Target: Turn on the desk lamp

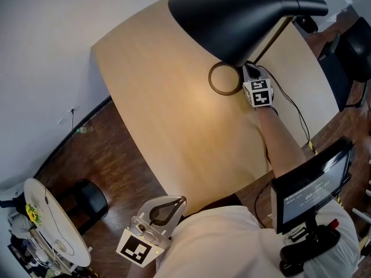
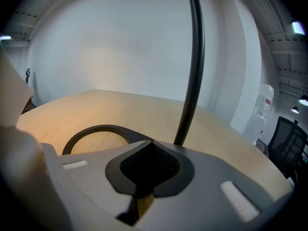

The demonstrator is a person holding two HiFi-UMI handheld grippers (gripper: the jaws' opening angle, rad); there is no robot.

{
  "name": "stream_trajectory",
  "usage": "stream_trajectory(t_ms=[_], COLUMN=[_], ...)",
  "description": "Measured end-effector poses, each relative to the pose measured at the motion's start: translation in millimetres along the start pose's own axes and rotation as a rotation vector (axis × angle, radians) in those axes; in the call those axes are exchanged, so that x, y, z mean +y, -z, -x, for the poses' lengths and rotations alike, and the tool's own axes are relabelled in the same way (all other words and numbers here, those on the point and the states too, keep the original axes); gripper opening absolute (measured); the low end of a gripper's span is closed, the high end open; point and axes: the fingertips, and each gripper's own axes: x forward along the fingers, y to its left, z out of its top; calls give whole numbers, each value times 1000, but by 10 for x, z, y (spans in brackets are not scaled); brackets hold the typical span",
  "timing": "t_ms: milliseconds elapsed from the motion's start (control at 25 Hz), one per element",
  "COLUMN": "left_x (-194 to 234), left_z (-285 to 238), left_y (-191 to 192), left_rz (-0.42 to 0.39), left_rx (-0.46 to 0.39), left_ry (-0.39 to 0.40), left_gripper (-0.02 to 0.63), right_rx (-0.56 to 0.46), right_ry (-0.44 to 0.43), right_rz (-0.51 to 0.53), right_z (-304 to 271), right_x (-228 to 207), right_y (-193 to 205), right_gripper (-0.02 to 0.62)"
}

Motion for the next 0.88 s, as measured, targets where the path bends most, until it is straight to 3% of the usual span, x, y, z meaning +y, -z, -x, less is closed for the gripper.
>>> stream_trajectory(t_ms=[400,600,880], left_x=[-25,-16,-187], left_z=[181,390,724], left_y=[0,18,48], left_rz=[-31,-69,-121], left_rx=[-20,-24,-96], left_ry=[-2,-9,18], left_gripper=[17,17,16], right_rx=[-27,-85,-133], right_ry=[-25,-68,-146], right_rz=[50,35,-1], right_z=[298,842,1952], right_x=[242,632,1334], right_y=[-305,-423,-471], right_gripper=[2,2,2])
